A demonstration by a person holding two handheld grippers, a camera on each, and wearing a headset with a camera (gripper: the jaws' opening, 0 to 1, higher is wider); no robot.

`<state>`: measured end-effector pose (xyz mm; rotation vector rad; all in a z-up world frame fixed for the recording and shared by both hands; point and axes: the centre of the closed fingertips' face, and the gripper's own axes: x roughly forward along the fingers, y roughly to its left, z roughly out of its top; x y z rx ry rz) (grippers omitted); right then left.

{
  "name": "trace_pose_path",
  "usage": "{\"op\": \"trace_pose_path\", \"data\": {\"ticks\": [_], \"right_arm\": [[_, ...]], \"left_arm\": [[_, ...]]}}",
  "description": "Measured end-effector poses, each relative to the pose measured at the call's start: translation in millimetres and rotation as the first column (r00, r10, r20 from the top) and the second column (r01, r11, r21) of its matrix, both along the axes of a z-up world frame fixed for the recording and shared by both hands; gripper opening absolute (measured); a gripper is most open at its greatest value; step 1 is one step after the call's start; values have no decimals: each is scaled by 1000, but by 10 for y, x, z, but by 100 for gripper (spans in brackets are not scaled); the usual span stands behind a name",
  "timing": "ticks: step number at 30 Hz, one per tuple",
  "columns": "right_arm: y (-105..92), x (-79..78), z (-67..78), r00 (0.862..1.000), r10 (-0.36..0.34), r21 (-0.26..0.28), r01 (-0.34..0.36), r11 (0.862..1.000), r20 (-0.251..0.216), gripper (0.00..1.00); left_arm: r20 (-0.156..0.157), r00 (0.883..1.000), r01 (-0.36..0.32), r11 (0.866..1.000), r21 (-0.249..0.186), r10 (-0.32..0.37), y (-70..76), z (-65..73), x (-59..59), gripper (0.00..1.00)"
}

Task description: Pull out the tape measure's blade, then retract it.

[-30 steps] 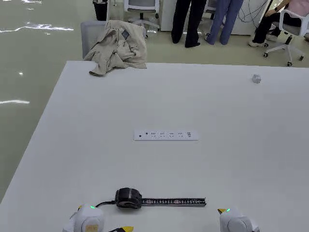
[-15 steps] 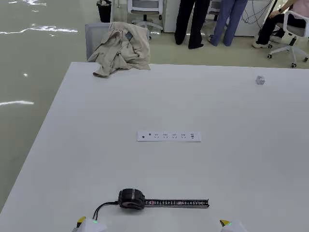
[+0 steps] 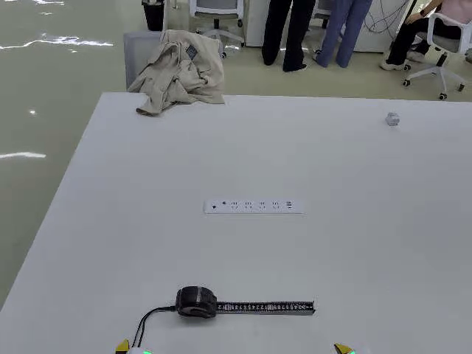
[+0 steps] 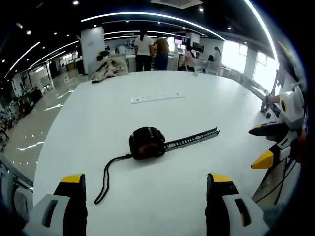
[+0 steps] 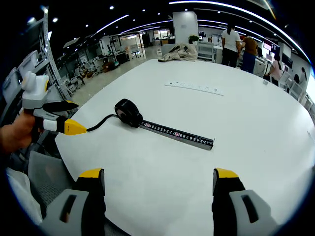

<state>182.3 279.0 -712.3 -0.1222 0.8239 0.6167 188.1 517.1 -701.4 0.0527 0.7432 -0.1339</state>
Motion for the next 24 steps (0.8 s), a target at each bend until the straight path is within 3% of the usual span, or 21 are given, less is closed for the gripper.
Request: {"op": "trace_pose_path", "data": {"ticks": [14,24], "right_arm": [[153,-313,185,1000,1,5,-1,1000,-3,96],[219,-507,292,1000,-14,18,14,1000,-24,99]], "left_arm": [[-24,999,-49,999,-1,49,-35,86,-86,100],[-12,999,-33,999,-8,33,-221,169,-99,99]]}}
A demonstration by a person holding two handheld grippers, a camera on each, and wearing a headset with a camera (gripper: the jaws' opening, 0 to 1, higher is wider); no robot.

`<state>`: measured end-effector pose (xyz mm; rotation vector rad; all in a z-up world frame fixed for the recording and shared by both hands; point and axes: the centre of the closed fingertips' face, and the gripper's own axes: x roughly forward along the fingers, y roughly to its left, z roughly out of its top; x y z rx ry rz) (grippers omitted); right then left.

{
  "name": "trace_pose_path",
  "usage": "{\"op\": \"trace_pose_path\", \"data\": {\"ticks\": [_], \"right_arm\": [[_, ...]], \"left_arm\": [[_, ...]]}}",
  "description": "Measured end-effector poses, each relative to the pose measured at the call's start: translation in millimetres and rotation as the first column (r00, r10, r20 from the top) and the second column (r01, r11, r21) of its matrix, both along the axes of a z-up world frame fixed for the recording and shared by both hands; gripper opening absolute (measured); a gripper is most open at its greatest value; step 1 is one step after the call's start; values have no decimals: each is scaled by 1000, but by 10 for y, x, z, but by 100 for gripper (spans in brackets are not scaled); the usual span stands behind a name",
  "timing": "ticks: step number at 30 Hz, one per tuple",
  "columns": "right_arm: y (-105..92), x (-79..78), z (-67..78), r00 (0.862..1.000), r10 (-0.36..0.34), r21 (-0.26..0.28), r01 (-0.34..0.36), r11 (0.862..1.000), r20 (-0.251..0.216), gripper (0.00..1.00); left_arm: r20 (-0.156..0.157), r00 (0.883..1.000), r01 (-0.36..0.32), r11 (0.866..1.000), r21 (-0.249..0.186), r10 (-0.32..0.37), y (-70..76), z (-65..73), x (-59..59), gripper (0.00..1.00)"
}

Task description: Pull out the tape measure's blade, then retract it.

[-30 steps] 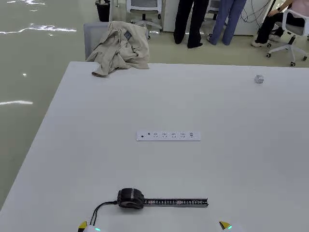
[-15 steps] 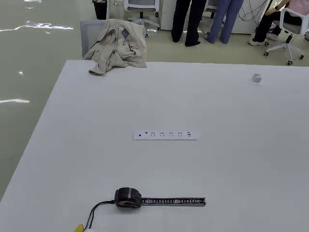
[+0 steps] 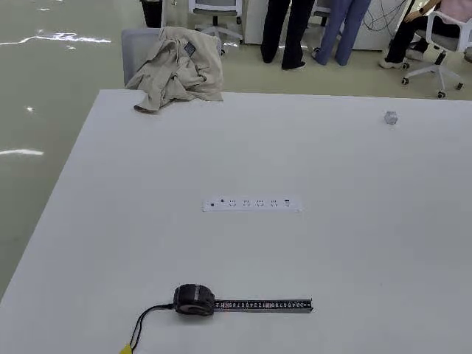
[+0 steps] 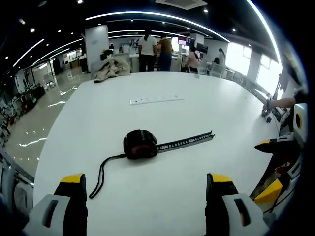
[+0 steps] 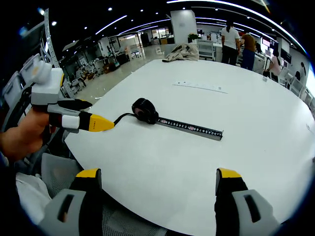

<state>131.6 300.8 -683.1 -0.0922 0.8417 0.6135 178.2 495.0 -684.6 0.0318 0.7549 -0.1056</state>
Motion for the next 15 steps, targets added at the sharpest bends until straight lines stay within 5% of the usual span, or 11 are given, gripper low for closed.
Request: {"op": "trace_pose_path", "data": {"ticks": [15], "right_arm": [[56,-111,88,1000,6,-10,-6,1000,6,99]], "left_arm": [[9,1000,-7,1000,-3,7,-98,-24,89,96]]}}
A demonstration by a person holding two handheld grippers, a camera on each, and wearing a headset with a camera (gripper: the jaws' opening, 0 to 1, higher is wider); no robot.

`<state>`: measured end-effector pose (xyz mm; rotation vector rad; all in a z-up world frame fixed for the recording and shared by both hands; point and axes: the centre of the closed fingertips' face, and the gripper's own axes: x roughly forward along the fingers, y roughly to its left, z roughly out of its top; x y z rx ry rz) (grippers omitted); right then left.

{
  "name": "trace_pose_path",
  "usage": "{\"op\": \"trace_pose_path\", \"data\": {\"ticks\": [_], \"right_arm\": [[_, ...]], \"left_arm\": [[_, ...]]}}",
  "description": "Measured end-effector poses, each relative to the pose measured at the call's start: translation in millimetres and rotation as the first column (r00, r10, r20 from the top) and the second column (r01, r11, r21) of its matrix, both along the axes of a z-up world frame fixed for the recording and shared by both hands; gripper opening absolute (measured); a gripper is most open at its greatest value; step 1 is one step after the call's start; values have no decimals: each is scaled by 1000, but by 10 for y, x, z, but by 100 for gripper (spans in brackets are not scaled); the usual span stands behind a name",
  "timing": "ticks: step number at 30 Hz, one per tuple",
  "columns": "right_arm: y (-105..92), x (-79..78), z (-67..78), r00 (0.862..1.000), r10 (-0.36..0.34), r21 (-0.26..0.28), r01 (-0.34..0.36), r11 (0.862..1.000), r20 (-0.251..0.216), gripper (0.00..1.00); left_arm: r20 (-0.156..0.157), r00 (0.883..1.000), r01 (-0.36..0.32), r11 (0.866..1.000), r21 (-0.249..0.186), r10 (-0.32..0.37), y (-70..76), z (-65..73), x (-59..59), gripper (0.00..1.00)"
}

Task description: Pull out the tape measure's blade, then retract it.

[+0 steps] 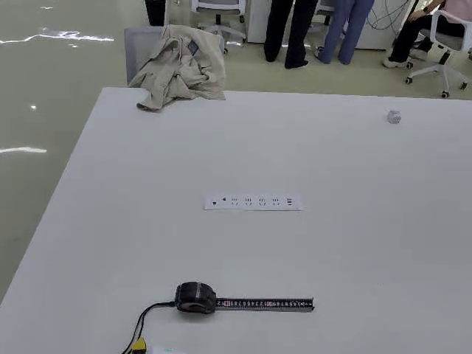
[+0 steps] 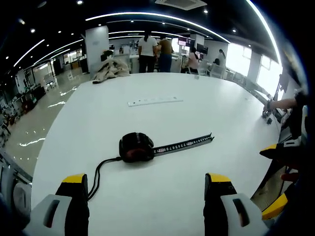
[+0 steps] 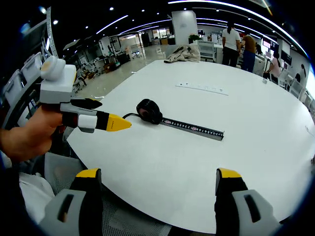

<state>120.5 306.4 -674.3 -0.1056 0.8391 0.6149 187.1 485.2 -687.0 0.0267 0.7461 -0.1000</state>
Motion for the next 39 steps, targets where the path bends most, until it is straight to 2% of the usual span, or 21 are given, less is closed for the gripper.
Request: {"op": "trace_pose_path", "data": {"ticks": [5,9,12,15,22,26,28,33,39], "right_arm": [[-7,2,2,1000,-3,0,3,1000,0,99],[-13,17,-1,1000,0,-11,0,1000,2,98],[9,26,3,1000,9,-13,-9,1000,6,98],[33,38,-19,999,30,-20,-30,999,11,98],[-58,183,-151,997,70,-64,-69,996,16,98],[-128,294,-205,996,79,-75,-76,994,33,94],[-147,349,-247,993,109,-85,-104,991,50,92],[-180,429,-363,988,143,-99,-138,986,51,91],[-232,527,-479,986,162,-115,-156,981,44,89]], "left_arm": [[2,1000,-30,1000,2,30,56,-46,63,94],[2,999,-44,999,-1,44,86,-125,163,92],[-11,998,-68,997,-22,68,110,-185,226,92],[-10,997,-82,996,-38,81,105,-218,294,92],[-28,994,-104,994,-30,104,111,-318,412,92],[-33,993,-118,993,-26,118,123,-364,472,91],[-37,992,-121,992,-31,120,110,-385,496,91],[-25,991,-135,990,-48,134,92,-435,556,90],[-43,987,-160,986,-53,158,104,-536,610,90]]}}
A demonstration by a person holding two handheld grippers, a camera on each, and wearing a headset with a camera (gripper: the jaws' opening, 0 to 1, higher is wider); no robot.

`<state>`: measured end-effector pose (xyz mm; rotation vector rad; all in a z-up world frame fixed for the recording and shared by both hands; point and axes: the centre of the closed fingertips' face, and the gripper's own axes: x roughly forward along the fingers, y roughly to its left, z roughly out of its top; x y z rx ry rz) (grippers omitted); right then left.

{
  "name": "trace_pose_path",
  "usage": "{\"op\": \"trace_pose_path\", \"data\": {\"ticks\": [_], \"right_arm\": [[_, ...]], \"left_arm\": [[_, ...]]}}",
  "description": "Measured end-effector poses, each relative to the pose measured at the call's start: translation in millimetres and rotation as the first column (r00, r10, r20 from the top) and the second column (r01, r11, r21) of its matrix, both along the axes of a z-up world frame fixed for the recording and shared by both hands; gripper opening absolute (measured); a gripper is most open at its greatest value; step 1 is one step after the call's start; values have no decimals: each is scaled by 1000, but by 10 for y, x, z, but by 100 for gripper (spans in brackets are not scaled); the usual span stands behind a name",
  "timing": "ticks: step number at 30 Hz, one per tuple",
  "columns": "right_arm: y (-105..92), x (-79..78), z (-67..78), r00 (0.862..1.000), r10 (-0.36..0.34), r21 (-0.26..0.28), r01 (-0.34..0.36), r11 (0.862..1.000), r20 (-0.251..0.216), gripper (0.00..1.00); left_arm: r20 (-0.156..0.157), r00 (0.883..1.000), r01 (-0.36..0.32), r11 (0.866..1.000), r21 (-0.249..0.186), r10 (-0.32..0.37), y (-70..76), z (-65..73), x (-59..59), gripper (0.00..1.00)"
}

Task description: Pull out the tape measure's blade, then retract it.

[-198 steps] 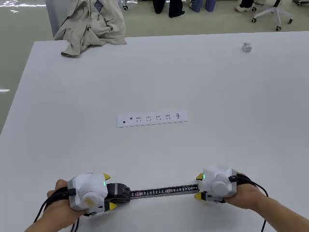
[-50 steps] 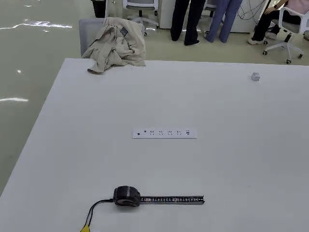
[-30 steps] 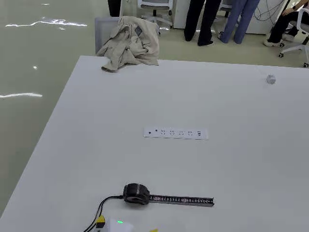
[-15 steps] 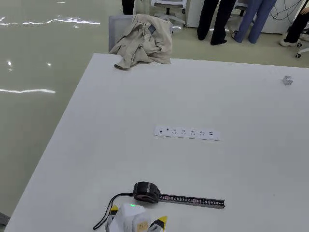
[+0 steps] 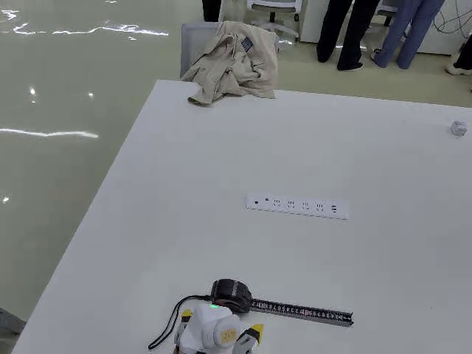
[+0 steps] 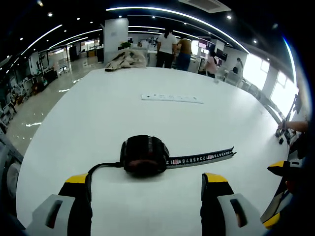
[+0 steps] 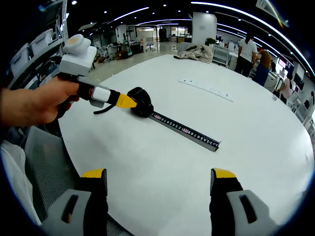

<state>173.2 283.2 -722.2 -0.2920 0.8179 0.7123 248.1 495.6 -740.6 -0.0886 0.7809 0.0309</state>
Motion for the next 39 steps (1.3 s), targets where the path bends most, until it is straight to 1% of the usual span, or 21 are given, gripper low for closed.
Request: {"op": "trace_pose_path", "data": {"ticks": [2,6,8,9,11,13,14,15,17,21,22,23,25,27,28,30,32,34,35,38,39], "right_arm": [[-26,42,-56,1000,11,-7,-11,1000,-3,89],[-66,137,-97,999,32,-15,-32,999,3,88],[-69,187,-110,998,61,-17,-61,998,5,86],[-75,215,-124,996,89,-29,-89,996,7,86],[-76,260,-132,993,121,-40,-120,992,18,84],[-76,301,-155,988,151,-44,-150,988,15,83],[-78,314,-169,985,170,-50,-169,984,16,82],[-78,336,-188,983,184,-53,-183,982,15,81],[-90,364,-231,974,227,-70,-225,972,11,80],[-146,444,-298,963,270,-93,-268,959,7,77],[-167,478,-321,961,277,-96,-276,956,4,76],[-182,499,-342,959,282,-94,-281,955,-1,77],[-237,560,-378,954,300,-120,-299,947,-9,76],[-264,608,-410,952,307,-118,-307,944,-19,76],[-305,657,-429,947,321,-144,-319,937,-16,75],[-318,721,-437,944,331,-143,-330,933,-19,75],[-358,781,-459,935,355,-176,-352,919,-13,73],[-366,851,-473,931,366,-176,-362,915,-14,72],[-372,882,-469,924,382,-188,-376,907,-5,70],[-397,960,-514,914,405,-200,-398,895,-7,68],[-414,995,-539,904,428,-213,-420,882,-9,66]], "left_arm": [[-6,1000,-4,1000,4,4,-2,-24,16,89],[-11,1000,-1,1000,8,1,-25,-54,60,89],[-12,1000,-1,1000,3,1,-39,-61,80,89],[-11,1000,-2,1000,8,2,-40,-66,90,89],[-12,1000,-4,1000,5,4,-44,-81,104,88],[-11,1000,-10,1000,2,10,-46,-91,118,87],[-9,1000,-13,1000,-4,13,-49,-88,122,87],[2,1000,-24,999,-23,24,-61,-87,139,87],[-6,1000,-21,1000,-8,21,-51,-122,149,86],[-10,999,-36,999,-4,36,-26,-147,173,85],[-6,999,-45,999,-10,45,-20,-143,192,84],[-12,999,-45,999,-9,45,-22,-158,201,84],[-17,999,-45,999,-7,45,-24,-184,221,84],[-16,999,-50,999,-10,50,-24,-184,238,84],[-20,998,-54,999,-8,53,-18,-200,248,84],[-17,998,-62,998,-13,62,-10,-215,273,83],[-24,998,-62,998,-9,61,-9,-239,284,83],[-30,997,-68,998,-8,68,10,-262,291,83],[-30,997,-69,998,-9,69,14,-267,296,83],[-35,997,-71,997,-11,71,23,-299,313,82],[-36,997,-71,997,-8,71,28,-309,322,82]]}}
